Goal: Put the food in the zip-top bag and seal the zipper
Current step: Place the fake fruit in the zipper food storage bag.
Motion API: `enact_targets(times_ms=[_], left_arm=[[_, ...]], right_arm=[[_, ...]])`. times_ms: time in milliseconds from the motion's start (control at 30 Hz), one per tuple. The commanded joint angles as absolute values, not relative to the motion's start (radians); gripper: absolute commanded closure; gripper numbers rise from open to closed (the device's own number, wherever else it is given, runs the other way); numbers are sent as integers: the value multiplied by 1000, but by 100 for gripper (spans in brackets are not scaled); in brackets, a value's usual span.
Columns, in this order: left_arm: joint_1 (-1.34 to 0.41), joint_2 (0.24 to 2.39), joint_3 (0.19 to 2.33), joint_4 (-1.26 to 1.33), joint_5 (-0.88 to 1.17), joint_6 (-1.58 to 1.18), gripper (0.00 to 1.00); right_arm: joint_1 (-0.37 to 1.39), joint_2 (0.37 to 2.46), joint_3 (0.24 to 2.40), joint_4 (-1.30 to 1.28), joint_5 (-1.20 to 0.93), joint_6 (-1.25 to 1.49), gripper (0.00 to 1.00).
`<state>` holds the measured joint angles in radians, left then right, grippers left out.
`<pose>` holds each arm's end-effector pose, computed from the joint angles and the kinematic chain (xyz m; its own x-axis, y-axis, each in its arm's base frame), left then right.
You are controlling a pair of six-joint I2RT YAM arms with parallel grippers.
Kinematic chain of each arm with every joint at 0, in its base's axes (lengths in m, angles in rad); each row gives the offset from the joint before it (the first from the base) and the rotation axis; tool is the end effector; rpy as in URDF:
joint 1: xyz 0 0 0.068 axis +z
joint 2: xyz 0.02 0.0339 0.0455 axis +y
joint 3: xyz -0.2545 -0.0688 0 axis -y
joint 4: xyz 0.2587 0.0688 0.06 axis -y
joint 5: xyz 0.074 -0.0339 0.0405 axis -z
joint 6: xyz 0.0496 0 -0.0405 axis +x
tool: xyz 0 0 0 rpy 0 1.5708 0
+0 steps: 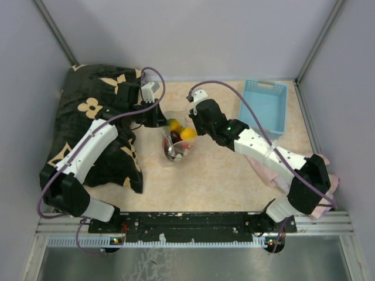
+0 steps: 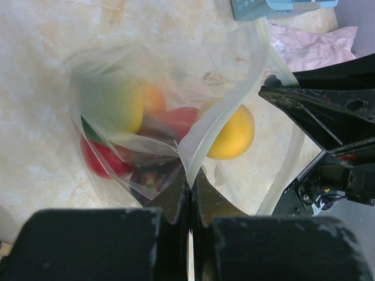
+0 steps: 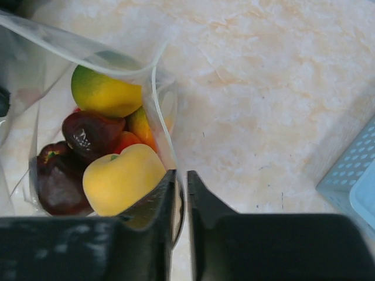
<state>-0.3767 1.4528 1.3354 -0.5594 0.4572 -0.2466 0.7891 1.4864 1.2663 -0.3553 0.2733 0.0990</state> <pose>0.3140 -0.1478 0.3213 -0.7235 0.0506 -0.6885 0.4882 0.7426 -0.4584 0.2675 0.2505 0.3029 -0.4333 -0.3014 -0.8494 -0.4834 0.8731 -0.0632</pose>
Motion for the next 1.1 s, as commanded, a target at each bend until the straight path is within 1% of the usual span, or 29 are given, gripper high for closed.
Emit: enact_targets(times_ms=[0,133,267,367,633,700,733,767,833,900,967,1067], left_arm=[[-374,1411,1334,-535,471,-250,100],[-374,1404,1333,-534,466,-251,100],[-374,1401,1332,-532,464,-254,100],[-374,1400,1327,-527,466,-262,100],[-374,1422,1321,-520,480,-277,100],[-374,1421,1321,-519,484,-279,100],[-374,1420,1320,-520,485,-279,100],[-374,1417,1319,-518,485,-281,100],[-374,1415,1318,-516,482,-282,100],[-374,1416,1318,-515,481,-283,100],[-374,1419,1316,-515,484,-287,100],[-374,1421,1315,-515,482,-294,100]], right_arm=[[792,1472,1400,-359,321,45,100],[792,1481,1503,-376,277,15,100],[792,1502,1566,-367,186,10,100],[793,1559,1615,-411,199,10,100],[793,1589,1573,-386,193,28,100],[793,1584,1574,-389,211,26,93],[794,1578,1573,-393,214,26,88],[793,1569,1572,-396,215,28,80],[794,1543,1559,-394,215,41,67],[797,1511,1539,-392,209,54,58],[809,1473,1510,-384,216,67,52],[841,1410,1442,-360,237,91,51]])
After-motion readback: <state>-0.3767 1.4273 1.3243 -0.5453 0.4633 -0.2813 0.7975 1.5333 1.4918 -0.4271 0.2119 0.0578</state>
